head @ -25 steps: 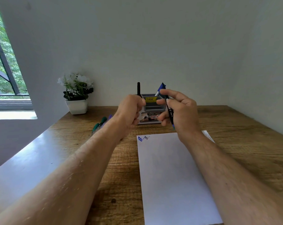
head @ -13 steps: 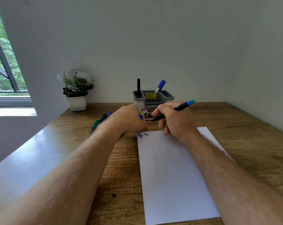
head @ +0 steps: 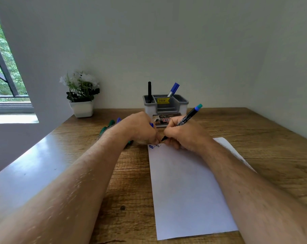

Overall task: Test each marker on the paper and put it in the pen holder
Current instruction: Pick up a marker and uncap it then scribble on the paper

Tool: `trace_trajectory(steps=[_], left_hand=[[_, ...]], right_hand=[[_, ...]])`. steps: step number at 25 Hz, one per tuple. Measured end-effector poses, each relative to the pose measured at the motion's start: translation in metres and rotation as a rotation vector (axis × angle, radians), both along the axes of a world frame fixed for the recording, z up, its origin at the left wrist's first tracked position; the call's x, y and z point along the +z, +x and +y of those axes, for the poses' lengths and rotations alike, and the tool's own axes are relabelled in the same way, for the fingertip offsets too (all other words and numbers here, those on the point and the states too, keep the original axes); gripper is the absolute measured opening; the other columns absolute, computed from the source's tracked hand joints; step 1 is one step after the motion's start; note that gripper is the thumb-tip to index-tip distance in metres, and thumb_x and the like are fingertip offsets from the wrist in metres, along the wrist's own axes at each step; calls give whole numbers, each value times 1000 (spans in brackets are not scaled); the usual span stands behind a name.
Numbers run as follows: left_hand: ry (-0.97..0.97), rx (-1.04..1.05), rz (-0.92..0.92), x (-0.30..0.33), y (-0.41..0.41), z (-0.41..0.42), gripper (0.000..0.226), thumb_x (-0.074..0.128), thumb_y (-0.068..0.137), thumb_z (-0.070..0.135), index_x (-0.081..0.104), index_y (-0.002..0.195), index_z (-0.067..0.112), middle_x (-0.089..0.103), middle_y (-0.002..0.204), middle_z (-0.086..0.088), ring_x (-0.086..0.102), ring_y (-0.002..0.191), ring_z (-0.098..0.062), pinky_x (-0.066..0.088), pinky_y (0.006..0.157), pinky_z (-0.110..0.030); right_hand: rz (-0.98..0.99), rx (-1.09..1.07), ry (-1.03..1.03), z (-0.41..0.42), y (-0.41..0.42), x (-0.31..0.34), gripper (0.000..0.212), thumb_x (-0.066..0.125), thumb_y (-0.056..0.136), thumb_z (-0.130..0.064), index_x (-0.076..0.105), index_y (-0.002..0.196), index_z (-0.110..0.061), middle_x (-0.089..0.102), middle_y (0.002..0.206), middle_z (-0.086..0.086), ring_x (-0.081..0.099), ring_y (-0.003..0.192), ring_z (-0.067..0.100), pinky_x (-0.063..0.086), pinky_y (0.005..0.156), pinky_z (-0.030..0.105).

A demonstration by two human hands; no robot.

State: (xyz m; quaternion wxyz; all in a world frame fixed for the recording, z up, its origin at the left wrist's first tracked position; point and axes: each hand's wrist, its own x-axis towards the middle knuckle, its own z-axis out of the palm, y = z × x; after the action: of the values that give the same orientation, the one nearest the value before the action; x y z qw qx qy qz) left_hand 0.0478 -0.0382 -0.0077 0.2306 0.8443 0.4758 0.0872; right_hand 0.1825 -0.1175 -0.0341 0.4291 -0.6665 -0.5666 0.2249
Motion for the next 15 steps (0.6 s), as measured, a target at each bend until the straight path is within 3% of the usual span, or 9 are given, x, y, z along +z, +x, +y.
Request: trace_trajectory(steps=[4, 9, 15], left_hand=[[16, -29, 2, 0, 1, -2, 12, 77, 81, 15, 77, 85, 26, 72, 97, 6, 61, 96, -11, 46, 88, -30], [78, -5, 47, -4, 5, 1, 23, 78, 81, 21, 75, 103, 14, 72, 99, -5, 65, 96, -19, 53, 88, -34], [72, -2, 26, -6, 6, 2, 17, 77, 82, 20, 73, 97, 14, 70, 90, -3, 62, 84, -14, 46, 68, -25]], right_hand=[[-136, -55, 1, 0, -3, 1, 19, 68, 78, -18, 60, 60, -16, 61, 57, -1, 52, 52, 5, 38, 49, 18], [-154, -58, -5, 4, -4, -1, 19, 72, 76, -22, 62, 61, -16, 65, 62, 2, 55, 57, 7, 41, 52, 21], [-106, -27, -8, 5, -2, 0, 33, 75, 73, -16, 52, 51, -15, 55, 55, 4, 50, 54, 11, 43, 55, 27]])
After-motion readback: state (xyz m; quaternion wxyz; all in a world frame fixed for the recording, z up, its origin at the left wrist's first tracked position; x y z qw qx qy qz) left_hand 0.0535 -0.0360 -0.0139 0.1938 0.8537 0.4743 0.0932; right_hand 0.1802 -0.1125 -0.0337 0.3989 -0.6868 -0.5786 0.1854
